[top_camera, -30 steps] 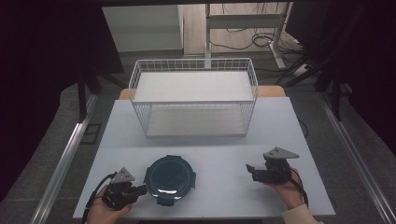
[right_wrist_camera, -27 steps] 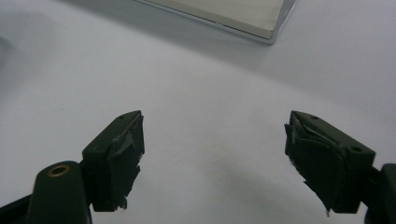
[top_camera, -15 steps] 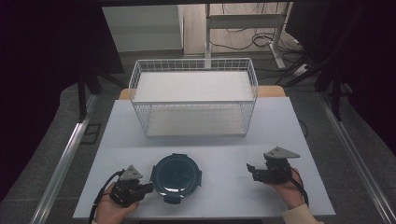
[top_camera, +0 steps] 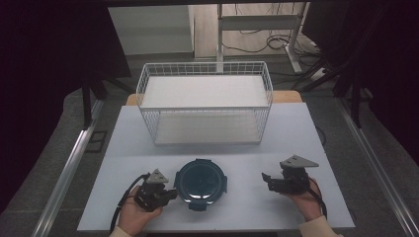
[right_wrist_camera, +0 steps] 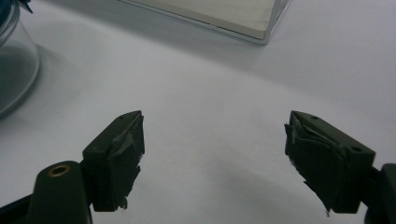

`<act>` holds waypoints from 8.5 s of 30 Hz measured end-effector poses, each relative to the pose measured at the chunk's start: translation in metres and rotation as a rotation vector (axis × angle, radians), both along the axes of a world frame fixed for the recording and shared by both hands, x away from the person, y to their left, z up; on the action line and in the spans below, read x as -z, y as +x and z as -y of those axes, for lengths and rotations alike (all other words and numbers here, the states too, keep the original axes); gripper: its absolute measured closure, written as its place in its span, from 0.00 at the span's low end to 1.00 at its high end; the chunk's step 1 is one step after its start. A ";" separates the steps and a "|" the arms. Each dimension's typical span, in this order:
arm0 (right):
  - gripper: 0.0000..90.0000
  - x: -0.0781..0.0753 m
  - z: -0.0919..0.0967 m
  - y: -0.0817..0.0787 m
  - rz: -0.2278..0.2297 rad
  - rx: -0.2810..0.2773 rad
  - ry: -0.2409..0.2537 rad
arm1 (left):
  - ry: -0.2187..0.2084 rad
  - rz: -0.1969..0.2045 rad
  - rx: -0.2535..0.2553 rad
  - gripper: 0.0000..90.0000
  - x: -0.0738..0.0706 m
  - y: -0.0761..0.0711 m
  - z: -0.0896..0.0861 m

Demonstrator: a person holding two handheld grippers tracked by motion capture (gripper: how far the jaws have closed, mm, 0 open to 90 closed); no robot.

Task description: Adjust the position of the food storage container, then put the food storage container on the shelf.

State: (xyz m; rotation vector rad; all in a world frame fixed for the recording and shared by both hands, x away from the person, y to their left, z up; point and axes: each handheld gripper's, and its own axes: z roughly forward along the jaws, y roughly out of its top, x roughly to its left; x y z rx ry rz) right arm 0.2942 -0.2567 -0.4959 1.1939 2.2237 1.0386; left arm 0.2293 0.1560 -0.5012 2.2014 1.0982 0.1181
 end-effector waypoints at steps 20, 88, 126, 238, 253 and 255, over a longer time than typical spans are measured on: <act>0.22 0.000 0.004 0.001 0.002 0.011 0.000 | -0.022 -0.019 0.033 1.00 0.003 0.015 0.029; 0.14 -0.041 -0.027 -0.009 -0.164 -0.047 0.335 | -0.279 0.027 -0.235 0.14 -0.033 0.020 -0.022; 0.13 0.012 -0.091 -0.004 -0.456 -0.054 0.433 | -0.482 -0.275 -0.148 0.20 0.018 0.054 0.012; 0.48 -0.057 -0.082 0.015 -0.281 -0.081 0.659 | -0.573 -0.117 -0.152 0.45 -0.062 0.070 0.002; 0.48 -0.111 -0.095 0.041 -0.207 -0.134 0.654 | -0.566 -0.030 -0.147 0.45 -0.116 0.088 -0.010; 0.48 -0.119 -0.098 0.044 -0.193 -0.144 0.644 | -0.573 -0.026 -0.145 0.45 -0.121 0.092 -0.013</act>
